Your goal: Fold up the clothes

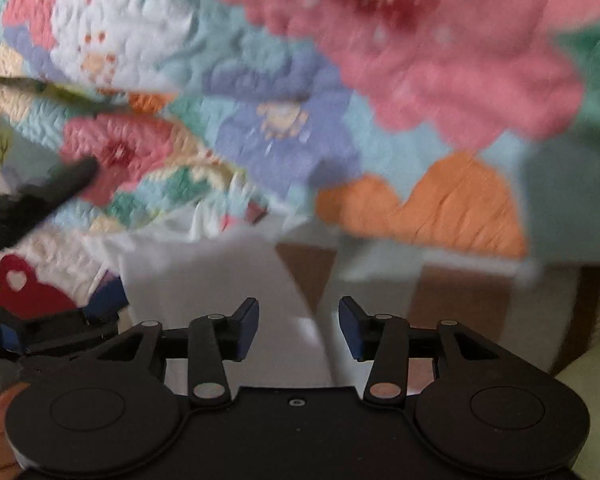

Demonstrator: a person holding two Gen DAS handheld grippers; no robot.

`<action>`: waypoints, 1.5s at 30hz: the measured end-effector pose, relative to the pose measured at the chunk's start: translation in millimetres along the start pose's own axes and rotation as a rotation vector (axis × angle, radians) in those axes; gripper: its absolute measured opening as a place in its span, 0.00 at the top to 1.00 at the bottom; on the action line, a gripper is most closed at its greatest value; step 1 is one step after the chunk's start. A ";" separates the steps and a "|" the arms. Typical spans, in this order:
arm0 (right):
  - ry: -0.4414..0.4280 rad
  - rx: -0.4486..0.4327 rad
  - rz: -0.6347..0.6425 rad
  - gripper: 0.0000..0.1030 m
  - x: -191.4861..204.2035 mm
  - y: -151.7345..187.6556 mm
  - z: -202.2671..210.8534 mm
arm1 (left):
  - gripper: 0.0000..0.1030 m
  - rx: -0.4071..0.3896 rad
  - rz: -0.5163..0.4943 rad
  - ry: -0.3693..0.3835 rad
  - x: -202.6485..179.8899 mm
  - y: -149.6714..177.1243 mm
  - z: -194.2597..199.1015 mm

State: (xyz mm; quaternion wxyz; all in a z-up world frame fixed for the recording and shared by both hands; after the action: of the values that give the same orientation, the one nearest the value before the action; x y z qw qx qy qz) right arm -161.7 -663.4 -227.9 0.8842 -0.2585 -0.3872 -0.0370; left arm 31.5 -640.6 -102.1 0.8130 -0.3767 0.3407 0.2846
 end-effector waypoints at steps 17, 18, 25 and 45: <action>0.245 -0.573 0.749 0.97 66.0 -20.9 69.8 | 0.31 -0.205 -0.490 -0.474 64.5 3.8 121.5; 0.229 -0.573 0.703 0.97 60.3 -27.5 71.5 | 0.31 -0.198 -0.605 -0.539 69.7 5.6 118.6; 0.220 -0.590 0.666 0.97 55.4 -29.6 69.7 | 0.30 0.054 -0.888 -0.570 107.0 32.7 95.2; 0.291 -0.643 0.738 0.97 52.3 -23.2 60.7 | 0.15 0.009 -0.772 -0.528 163.2 -18.6 90.6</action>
State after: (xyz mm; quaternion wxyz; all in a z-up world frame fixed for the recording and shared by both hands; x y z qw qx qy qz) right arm -171.8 -646.9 -146.7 0.7588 -0.6294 -0.1117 0.1249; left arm 174.5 -544.2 -175.9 0.9200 -0.3869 -0.0418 0.0458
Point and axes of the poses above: each gripper's, at about its wrist camera, not at the fingertips, and z roughly against the way its jaws point, x to its left, y to its underside, the point moved 3 cm from there along -z, roughly the way its jaws point, and after that the axes turned 9 degrees about -x, right-handed, at the moved point
